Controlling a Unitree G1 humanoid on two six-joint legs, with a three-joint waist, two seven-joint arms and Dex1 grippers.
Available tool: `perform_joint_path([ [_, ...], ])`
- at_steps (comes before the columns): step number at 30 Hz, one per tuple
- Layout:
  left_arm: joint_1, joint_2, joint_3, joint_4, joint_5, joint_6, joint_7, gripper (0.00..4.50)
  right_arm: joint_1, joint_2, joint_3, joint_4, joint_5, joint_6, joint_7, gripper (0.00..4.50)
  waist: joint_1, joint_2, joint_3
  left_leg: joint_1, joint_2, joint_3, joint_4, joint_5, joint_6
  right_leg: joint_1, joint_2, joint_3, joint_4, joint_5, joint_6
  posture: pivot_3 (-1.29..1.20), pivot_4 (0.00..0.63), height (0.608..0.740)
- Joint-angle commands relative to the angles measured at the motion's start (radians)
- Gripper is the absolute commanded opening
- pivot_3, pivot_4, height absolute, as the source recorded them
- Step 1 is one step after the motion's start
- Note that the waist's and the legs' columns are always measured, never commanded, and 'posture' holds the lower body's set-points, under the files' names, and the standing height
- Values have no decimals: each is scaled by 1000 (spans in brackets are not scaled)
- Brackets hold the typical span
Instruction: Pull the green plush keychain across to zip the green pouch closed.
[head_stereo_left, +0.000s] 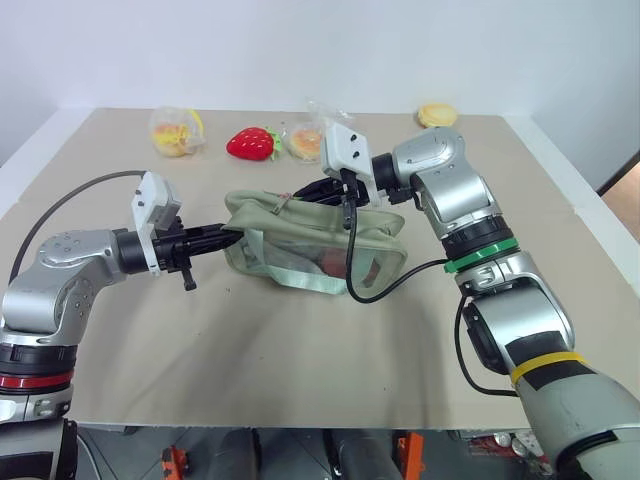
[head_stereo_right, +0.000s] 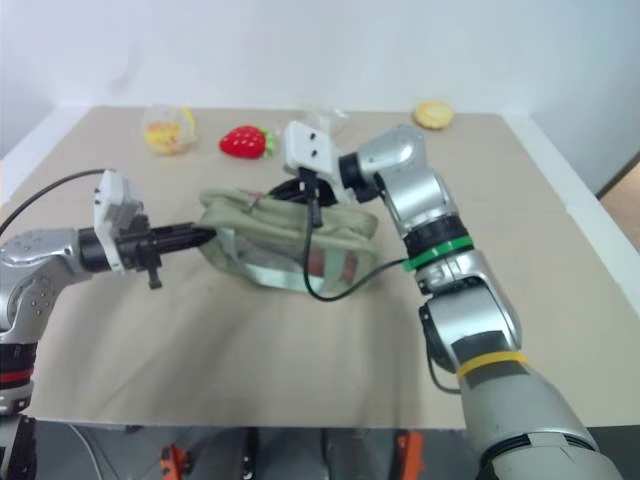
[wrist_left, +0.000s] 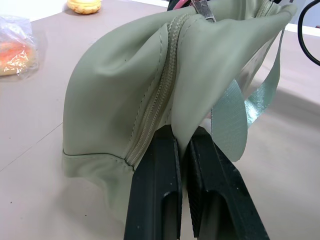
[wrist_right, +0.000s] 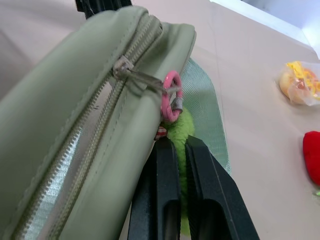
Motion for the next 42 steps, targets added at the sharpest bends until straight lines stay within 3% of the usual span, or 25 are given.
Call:
perform_joint_path([
  [1,-14,1,3,-15,-14,-8,-3,0,-118,-41,-72,47,11,-16,-42,67,0,0,0,0,0,0,0,0,0,0,0,0,0,0,0,0,150,740],
  [9,-50,-16,-24,25,-4,-23,-17,0,-257,-158,-134,96,31,-31,-12,67,0,0,0,0,0,0,-1,0,0,0,0,0,0,0,-1,0,150,740],
  [14,-76,-26,-44,55,4,-37,-31,0,-228,-259,-130,-19,53,-31,95,67,1,2,1,-2,-1,0,-1,0,0,-1,-1,0,0,-1,0,0,150,740],
  [22,-107,-32,-62,94,14,-54,-53,0,-140,-405,-136,-189,56,-20,150,67,-1,3,2,-1,0,0,-1,0,0,-1,0,0,0,-1,-1,0,150,740],
  [26,-117,-33,-68,108,19,-59,-62,0,-37,-581,-136,-241,16,-112,214,67,7,3,2,-1,-1,-1,-1,0,0,-1,0,-1,0,-1,0,0,150,740],
  [33,-119,-28,-68,112,20,-57,-72,0,83,-711,-132,-295,-51,-215,146,67,-2,5,3,3,-1,4,-2,0,0,-1,-1,3,0,-5,5,0,150,740],
  [37,-126,-29,-73,119,24,-58,-77,0,252,-732,-123,-403,-98,-245,67,67,-2,5,3,5,0,4,-2,0,0,2,0,3,1,-5,6,0,150,740],
  [42,-140,-32,-80,130,27,-58,-81,0,480,-666,-84,-545,-202,-248,-101,67,-2,5,2,6,0,7,-1,1,1,1,0,7,1,-3,8,0,150,740],
])
